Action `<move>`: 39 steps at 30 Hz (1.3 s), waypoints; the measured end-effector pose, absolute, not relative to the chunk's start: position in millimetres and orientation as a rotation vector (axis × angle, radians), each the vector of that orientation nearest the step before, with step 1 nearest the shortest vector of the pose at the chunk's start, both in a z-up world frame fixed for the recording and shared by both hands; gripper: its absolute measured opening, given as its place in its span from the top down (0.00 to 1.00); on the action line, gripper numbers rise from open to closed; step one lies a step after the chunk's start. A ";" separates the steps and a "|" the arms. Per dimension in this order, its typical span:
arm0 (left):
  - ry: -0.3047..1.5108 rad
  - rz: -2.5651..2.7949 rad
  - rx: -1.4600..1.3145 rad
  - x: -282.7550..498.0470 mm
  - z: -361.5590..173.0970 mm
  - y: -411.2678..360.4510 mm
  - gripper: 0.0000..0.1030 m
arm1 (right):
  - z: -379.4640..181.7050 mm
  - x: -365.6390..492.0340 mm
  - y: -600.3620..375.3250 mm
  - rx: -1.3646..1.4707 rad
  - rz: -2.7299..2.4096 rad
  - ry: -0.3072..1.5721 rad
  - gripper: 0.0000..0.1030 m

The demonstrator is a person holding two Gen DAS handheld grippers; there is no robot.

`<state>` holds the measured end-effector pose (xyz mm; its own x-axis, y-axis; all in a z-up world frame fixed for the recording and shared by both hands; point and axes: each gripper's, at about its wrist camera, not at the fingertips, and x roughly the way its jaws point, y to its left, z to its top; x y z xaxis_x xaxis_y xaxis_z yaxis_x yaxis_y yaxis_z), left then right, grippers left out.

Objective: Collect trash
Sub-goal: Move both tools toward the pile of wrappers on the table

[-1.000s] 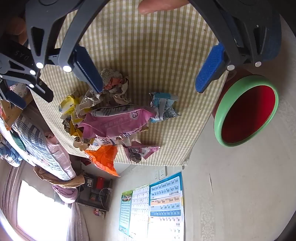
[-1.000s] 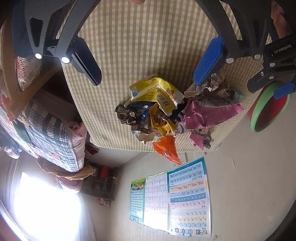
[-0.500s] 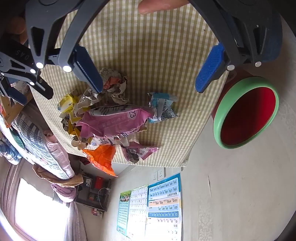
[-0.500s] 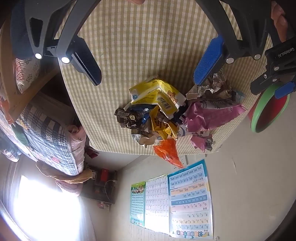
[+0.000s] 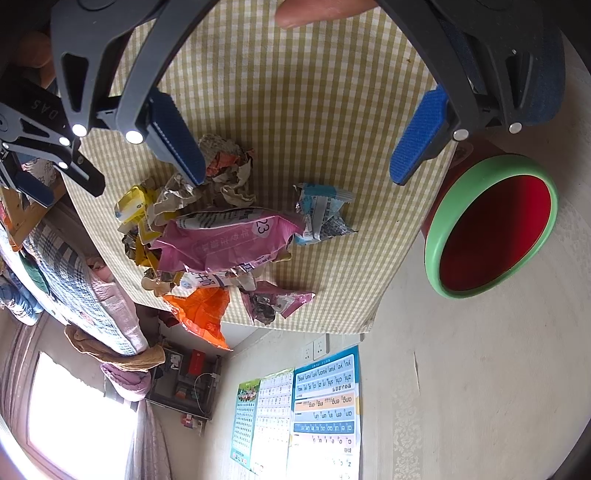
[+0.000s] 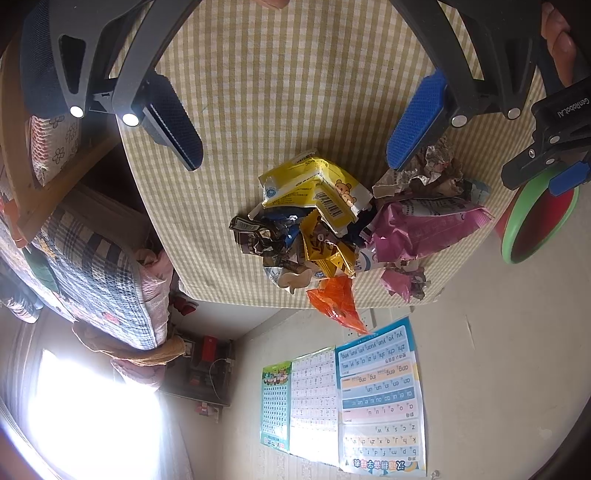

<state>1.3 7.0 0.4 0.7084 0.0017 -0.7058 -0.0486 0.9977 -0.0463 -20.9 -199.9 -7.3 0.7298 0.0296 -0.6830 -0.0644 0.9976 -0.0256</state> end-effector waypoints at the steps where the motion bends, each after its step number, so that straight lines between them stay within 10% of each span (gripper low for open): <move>1: 0.785 0.028 -0.063 1.5 0.5 7.2 0.05 | -7.3 -20.8 -199.8 -0.048 0.051 0.751 0.07; 39: 0.816 0.022 -0.088 5.1 0.2 9.1 0.05 | -3.8 -12.1 -205.1 -0.012 0.095 0.787 0.07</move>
